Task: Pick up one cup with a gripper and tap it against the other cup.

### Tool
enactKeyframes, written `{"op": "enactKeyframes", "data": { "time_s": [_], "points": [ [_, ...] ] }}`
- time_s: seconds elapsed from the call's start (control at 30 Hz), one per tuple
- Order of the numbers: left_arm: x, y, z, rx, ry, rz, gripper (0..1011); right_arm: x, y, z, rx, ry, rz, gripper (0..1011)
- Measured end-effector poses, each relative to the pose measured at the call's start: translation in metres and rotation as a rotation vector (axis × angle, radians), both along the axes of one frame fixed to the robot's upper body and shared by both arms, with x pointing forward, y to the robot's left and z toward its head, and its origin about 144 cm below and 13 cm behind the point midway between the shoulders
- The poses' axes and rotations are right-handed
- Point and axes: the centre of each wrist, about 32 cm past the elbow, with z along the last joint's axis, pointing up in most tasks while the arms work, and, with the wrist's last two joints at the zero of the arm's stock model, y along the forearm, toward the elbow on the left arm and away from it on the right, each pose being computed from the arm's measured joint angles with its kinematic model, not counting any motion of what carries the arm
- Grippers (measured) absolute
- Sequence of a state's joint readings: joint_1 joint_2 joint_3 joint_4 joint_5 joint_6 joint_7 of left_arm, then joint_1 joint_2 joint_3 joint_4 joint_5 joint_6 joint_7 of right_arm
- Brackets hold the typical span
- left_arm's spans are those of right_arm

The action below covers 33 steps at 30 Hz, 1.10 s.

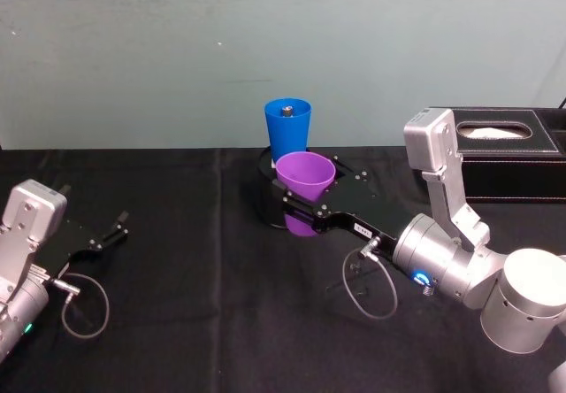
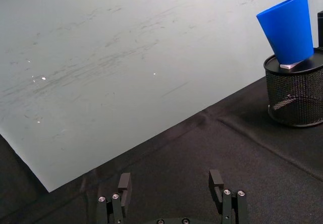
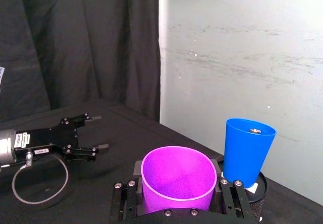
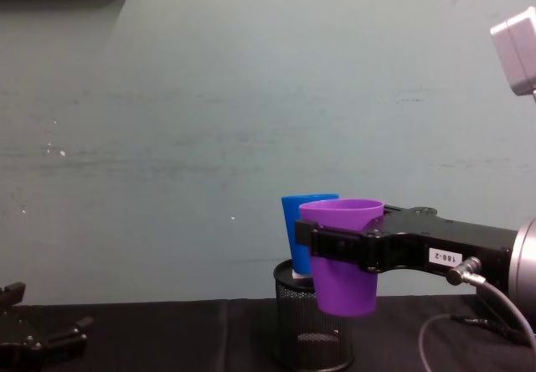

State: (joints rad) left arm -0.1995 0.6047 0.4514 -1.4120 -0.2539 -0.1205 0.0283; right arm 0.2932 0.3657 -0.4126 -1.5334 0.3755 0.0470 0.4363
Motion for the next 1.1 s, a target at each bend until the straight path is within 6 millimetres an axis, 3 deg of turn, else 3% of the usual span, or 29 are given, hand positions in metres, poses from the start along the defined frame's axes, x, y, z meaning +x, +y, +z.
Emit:
{"op": "enactKeyframes", "data": {
  "time_s": [0.8, 1.1],
  "points": [
    [0.000, 0.000, 0.000, 0.000, 0.000, 0.000, 1000, 0.000, 0.000, 0.000, 0.000, 0.000, 0.000, 747],
    [0.000, 0.000, 0.000, 0.000, 0.000, 0.000, 1000, 0.013, 0.007, 0.004, 0.004, 0.014, 0.003, 747]
  ]
}}
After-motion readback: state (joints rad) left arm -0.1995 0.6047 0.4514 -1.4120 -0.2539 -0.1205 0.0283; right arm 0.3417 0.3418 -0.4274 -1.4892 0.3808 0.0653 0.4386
